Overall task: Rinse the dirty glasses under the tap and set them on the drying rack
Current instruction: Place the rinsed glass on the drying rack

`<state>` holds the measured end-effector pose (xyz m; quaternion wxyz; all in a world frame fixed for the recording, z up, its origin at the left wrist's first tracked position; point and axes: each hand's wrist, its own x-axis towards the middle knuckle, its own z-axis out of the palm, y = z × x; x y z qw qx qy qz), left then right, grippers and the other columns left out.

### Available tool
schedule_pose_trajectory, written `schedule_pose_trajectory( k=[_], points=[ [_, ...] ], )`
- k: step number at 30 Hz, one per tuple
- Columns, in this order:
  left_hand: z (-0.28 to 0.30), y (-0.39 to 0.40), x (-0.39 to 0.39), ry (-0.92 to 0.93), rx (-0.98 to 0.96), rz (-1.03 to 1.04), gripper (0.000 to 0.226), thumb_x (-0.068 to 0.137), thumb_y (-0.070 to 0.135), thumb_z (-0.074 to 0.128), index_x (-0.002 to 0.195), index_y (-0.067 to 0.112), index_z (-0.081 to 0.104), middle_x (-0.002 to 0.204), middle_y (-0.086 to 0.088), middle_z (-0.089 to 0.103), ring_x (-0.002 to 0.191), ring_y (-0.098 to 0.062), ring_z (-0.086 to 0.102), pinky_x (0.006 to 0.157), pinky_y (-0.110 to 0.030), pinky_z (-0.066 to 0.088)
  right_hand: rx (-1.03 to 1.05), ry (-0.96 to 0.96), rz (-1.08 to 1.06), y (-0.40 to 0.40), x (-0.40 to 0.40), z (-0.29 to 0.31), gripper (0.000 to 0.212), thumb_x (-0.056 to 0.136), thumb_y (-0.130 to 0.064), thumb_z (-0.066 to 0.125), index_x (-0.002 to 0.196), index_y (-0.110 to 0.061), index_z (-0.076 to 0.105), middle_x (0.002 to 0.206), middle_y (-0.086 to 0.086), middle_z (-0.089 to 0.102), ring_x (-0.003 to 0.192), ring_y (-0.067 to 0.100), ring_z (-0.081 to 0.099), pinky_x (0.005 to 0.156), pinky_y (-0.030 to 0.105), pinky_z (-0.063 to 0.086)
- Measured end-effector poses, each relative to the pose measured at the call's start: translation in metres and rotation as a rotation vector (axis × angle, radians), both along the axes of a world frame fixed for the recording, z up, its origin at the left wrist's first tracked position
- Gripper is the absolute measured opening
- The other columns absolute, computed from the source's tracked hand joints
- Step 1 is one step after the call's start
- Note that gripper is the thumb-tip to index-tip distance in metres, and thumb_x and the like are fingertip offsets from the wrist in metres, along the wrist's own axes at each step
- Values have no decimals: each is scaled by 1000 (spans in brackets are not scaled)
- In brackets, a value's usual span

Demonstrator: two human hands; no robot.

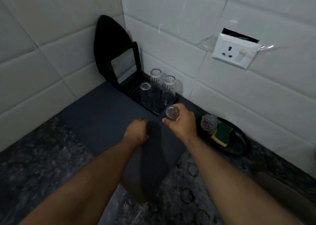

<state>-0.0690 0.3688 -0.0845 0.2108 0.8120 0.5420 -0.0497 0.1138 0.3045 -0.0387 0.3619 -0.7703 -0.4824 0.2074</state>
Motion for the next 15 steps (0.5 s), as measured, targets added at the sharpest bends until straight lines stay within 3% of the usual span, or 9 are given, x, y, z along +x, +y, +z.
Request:
schedule_pose_trajectory(
  k=[4, 8, 15],
  points=[
    [-12, 34, -8, 73, 42, 0, 76, 81, 28, 81, 147, 13, 47, 155, -12, 40, 136, -32, 45, 106, -46, 49, 19, -35, 32, 42, -11, -8, 55, 68, -35, 95, 112, -27, 64, 97, -7, 76, 90, 14, 73, 80, 32, 61],
    [-19, 57, -11, 108, -75, -3, 98, 76, 35, 87, 157, 16, 34, 164, -13, 28, 150, -33, 28, 116, -51, 39, 25, -64, 61, 72, -16, -11, 55, 72, -29, 94, 118, -22, 64, 100, -5, 76, 93, 15, 73, 83, 32, 61],
    [-28, 67, -5, 190, -91, -25, 96, 75, 35, 87, 156, 20, 37, 166, -15, 22, 152, -34, 21, 112, -55, 43, -28, -114, 109, 104, -21, -12, 54, 75, -25, 90, 122, -20, 63, 104, -4, 74, 92, 13, 68, 79, 24, 52]
  ],
)
